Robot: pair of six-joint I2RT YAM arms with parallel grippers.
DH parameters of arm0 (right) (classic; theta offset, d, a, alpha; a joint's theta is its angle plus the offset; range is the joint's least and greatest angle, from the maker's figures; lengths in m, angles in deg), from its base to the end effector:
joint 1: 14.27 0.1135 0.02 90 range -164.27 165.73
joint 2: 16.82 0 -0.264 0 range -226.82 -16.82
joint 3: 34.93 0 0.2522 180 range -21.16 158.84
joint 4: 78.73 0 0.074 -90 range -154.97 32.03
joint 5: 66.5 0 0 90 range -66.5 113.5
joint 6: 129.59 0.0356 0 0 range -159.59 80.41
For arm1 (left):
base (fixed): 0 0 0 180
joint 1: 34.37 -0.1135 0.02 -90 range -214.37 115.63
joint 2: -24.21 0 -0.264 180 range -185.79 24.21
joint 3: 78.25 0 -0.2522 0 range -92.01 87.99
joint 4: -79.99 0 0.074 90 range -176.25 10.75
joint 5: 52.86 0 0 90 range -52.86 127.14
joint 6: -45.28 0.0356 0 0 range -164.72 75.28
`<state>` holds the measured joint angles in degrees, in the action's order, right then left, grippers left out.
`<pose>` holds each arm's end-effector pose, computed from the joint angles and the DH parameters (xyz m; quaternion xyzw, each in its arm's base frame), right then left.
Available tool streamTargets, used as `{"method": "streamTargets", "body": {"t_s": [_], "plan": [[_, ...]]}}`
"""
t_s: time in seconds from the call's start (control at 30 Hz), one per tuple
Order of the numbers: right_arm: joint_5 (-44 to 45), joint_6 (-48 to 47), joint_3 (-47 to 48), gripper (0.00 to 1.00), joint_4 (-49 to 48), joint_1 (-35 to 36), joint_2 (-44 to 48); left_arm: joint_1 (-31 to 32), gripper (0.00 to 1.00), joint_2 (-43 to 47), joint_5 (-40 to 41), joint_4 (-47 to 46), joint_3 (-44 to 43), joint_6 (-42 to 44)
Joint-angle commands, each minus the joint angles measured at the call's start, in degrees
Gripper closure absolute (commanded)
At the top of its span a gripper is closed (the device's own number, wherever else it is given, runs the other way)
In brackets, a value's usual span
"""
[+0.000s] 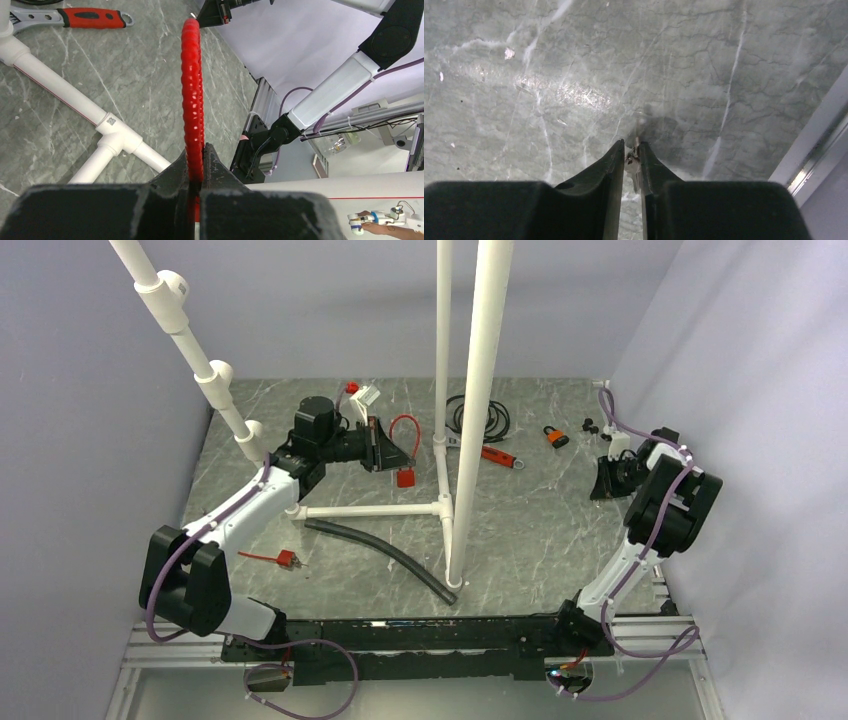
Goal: Lock with the key
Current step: Place the key at the center of the board, then place the lock at the center of the board.
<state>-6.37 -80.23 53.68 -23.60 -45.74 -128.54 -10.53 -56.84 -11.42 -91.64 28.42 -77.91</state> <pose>0.3257 -0.1786 0.1571 -0.1031 0.9559 0.1490 0.2309 0.2843 -0.1548 0.3134 0.1870 0.7461 -0.5503 0.3247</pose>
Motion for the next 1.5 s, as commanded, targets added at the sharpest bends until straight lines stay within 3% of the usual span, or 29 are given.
{"method": "streamTargets", "body": {"t_s": [0.0,0.07,0.2,0.27,0.33,0.57,0.67,1.03,1.17,1.47], "plan": [[0.74,0.75,1.41,0.75,-2.77,-0.38,0.41,0.25,1.0,1.25,-0.4,-2.5,0.13,0.17],[0.5,1.07,1.68,0.64,-2.93,-0.35,0.94,0.32,1.0,1.16,-0.39,-2.31,0.17,0.02],[-1.08,2.99,2.96,0.51,-2.32,-0.39,3.11,0.59,1.0,1.16,0.52,-2.18,0.58,-0.65],[-2.81,4.83,3.19,0.35,-2.51,-0.21,5.62,0.88,1.0,1.16,1.52,-1.89,0.66,-1.04],[-4.93,7.14,3.6,0.28,-2.61,0.24,8.33,1.51,1.0,1.02,3.05,-1.02,0.21,-0.86],[-9.94,15.99,3.78,0.23,-1.36,8.03,16.88,5.6,1.0,-1.19,15.49,9.49,-5.11,-1.39],[-10.51,19.91,1.84,0.21,-3.16,15.04,20.96,8.5,1.0,-2.32,25.07,15.44,-7.43,-3.91],[-15.34,44.72,-2.45,0.2,-14.26,38.94,23.11,11.26,1.0,-5.2,44.85,20.17,-9.69,-14.64],[-14.3,49.4,-1.88,0.2,-17.32,45.99,21.97,11.39,1.0,-6.54,47.79,21.62,-11.58,-16.21],[-17.01,48.73,0.62,0.19,-18.02,56.64,18.71,11.64,0.96,-7.19,47.71,21.12,-12.31,-18.85]]}}
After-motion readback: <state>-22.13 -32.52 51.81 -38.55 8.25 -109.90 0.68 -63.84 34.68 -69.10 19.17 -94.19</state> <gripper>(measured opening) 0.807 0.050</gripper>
